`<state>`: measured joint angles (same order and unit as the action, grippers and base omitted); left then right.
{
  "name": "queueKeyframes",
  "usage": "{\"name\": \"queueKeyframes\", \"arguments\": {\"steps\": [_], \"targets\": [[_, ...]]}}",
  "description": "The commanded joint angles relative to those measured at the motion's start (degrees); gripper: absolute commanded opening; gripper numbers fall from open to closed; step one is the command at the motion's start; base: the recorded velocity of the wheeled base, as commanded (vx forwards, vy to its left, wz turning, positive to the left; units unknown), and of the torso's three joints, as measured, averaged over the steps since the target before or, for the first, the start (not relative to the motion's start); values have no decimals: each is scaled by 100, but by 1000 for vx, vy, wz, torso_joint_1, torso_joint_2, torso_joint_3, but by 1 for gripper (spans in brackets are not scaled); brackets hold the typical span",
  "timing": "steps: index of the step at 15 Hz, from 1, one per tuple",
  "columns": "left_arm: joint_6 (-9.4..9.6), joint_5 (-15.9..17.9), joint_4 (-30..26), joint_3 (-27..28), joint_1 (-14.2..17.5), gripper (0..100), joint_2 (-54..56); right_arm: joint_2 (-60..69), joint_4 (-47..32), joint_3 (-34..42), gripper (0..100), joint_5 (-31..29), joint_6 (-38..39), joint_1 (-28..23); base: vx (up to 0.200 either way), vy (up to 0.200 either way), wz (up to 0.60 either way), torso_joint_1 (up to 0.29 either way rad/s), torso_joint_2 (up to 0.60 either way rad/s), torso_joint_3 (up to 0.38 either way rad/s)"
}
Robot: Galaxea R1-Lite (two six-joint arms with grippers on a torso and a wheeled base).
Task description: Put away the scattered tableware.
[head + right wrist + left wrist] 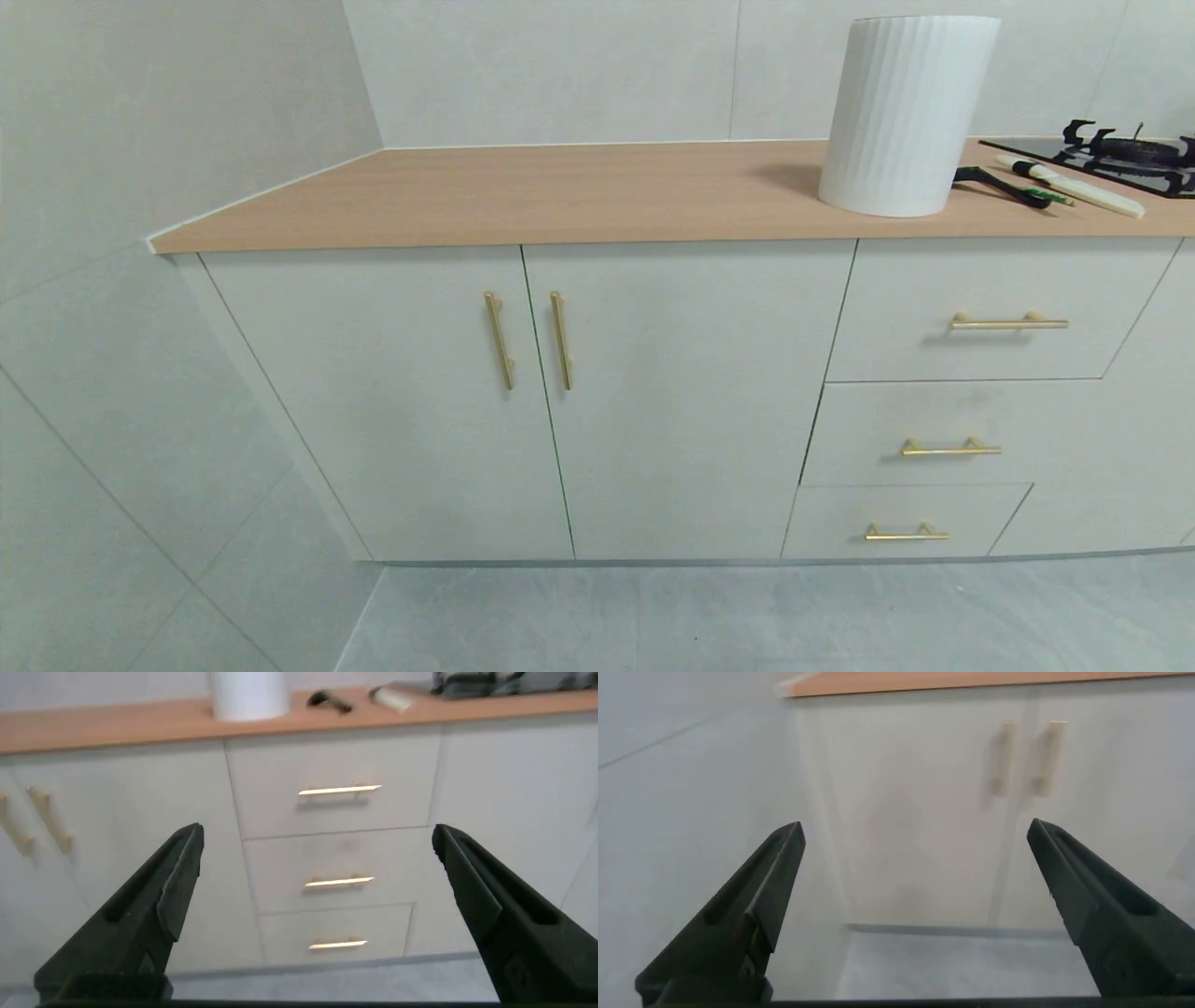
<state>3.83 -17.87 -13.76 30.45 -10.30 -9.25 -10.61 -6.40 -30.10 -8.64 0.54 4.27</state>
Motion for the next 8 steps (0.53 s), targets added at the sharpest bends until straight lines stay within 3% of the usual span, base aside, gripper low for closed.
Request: {"name": "queueKeyframes", "arguments": {"steps": [1, 4, 5, 6, 8], "targets": [[-5, -111, -12, -83, 265, 100, 363, 709, -28, 171, 100, 47, -18, -233, 0, 0, 0, 0, 0, 0], [22, -120, 5, -294, 679, 100, 424, 1061, -81, 584, 100, 73, -168, -383, 0, 0, 0, 0, 0, 0], [136, 3, -48, -452, 960, 100, 767, 1061, -63, 821, 100, -15, -177, -392, 0, 0, 0, 0, 0, 0], [312, 188, -30, -716, 1030, 100, 925, 1061, -63, 1032, 100, -23, -185, -392, 0, 0, 0, 0, 0, 0], [232, 179, 137, -1252, 1030, 100, 925, 1061, -10, 1718, 100, -15, -185, -392, 0, 0, 0, 0, 0, 0]]}}
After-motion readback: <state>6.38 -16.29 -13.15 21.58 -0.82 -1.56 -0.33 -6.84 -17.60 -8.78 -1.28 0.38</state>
